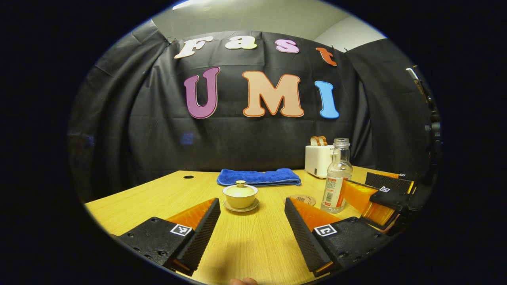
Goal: Open the teacup lid with one hand, grasp the water bottle and pour water into the teacup with the other hand; after pouring, place the water bottle on the coaster and then close the teacup lid.
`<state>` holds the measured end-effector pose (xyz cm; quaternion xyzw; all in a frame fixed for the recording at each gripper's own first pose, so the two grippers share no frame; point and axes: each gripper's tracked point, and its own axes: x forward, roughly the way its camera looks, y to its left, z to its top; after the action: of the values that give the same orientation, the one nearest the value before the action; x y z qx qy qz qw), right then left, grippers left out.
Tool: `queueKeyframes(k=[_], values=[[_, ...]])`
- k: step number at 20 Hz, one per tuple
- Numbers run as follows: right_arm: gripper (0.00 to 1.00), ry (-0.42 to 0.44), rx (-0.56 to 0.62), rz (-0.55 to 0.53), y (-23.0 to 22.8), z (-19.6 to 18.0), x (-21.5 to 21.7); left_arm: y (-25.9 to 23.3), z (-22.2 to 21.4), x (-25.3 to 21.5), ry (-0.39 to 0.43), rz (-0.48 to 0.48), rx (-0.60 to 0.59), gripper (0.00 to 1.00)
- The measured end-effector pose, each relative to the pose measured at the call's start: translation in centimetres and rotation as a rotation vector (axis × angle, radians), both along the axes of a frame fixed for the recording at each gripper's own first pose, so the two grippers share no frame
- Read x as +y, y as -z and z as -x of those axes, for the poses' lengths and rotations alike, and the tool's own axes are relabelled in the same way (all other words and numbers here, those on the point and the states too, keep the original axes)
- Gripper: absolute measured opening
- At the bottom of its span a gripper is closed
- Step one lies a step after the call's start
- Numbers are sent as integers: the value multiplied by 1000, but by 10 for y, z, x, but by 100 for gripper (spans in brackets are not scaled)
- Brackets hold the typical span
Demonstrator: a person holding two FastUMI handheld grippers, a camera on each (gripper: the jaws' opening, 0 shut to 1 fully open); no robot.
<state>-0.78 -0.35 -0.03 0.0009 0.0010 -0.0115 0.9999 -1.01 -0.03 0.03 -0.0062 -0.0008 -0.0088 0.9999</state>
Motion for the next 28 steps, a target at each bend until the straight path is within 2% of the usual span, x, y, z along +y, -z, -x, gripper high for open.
queueKeyframes(k=[6, 7, 13, 16, 18, 19, 23, 25, 27, 28], values=[[92, 0, 0, 0, 0, 0, 0, 0, 0, 0, -3, 0, 1, 95], [89, 0, 1, -1, 0, 0, 0, 1, 0, 0, -4, 1, 1, 95], [89, -3, 1, -1, 1, 0, 0, 1, -14, 8, -22, 0, -2, 95], [90, -2, 1, -1, 1, 0, -1, 0, -32, 22, -69, -1, -6, 96], [92, 4, 2, 0, 1, -2, -2, 2, -51, 22, -65, -2, -1, 95], [89, 12, 1, 0, 1, -1, -5, 3, -65, 22, -59, -3, -1, 96], [89, 53, 1, 1, 0, -11, -25, 7, -112, 27, -55, -7, 14, 95], [96, 76, 0, 1, -1, -13, -37, 7, -134, 29, -57, -9, 15, 96], [92, 98, 0, 2, -1, -16, -50, 13, -151, 33, -70, -10, 47, 94], [94, 107, 0, 3, -2, -16, -55, 14, -157, 33, -68, -14, 58, 95]])
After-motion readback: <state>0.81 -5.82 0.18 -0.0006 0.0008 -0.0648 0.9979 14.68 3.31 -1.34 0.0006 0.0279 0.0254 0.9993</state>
